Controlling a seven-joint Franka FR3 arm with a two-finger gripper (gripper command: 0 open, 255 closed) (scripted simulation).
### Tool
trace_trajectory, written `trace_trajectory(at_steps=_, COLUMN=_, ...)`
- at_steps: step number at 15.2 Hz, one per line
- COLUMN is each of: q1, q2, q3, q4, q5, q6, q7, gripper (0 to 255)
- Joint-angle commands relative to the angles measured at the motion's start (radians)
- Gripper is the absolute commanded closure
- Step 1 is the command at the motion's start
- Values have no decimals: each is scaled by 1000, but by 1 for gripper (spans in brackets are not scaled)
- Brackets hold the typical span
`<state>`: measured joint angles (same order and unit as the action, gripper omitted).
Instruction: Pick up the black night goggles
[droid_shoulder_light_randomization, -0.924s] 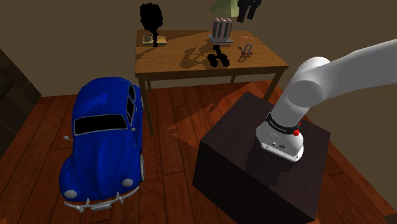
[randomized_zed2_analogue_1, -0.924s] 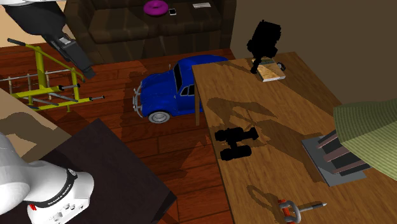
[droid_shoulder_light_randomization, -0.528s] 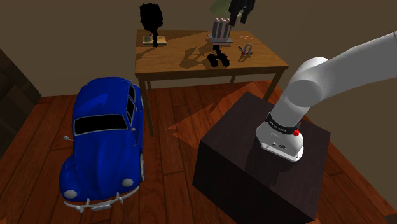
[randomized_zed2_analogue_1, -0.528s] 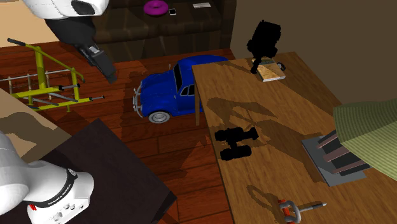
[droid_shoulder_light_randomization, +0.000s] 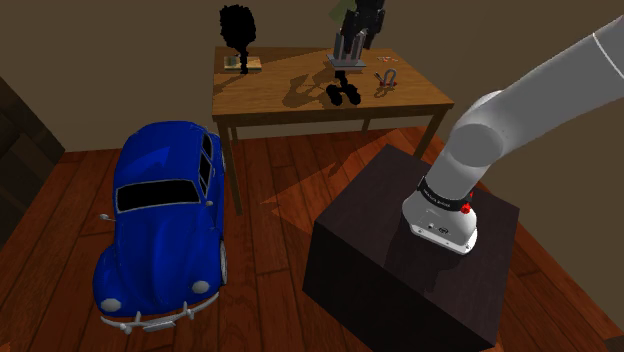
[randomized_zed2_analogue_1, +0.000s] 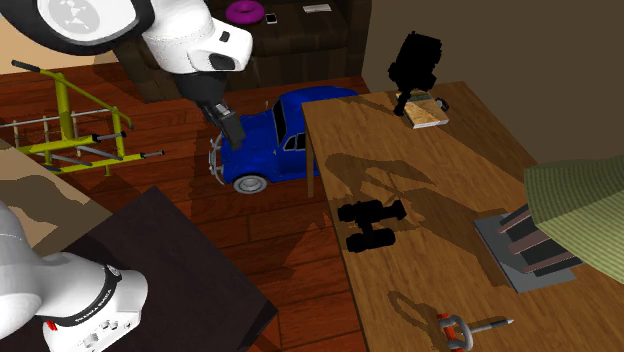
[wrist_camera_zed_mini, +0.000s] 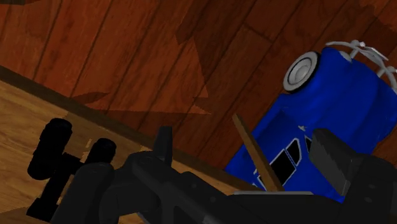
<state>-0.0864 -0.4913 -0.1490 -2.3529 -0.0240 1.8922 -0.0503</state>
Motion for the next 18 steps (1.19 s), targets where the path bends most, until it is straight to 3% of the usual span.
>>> trace_trajectory(at_steps=1, q1=-12, q2=61, q3=-16, q4=15, q5=-3, q6=50, q7=4, gripper=0)
trace_trajectory(at_steps=9, q1=-51, q2=326, q3=-82, q4=120, q5=16, q6=218, q7=10, gripper=0)
trace_trajectory(at_steps=18, q1=-107, q2=637, q3=-141, q4=311, q5=97, q6=336, q7=-7, gripper=0)
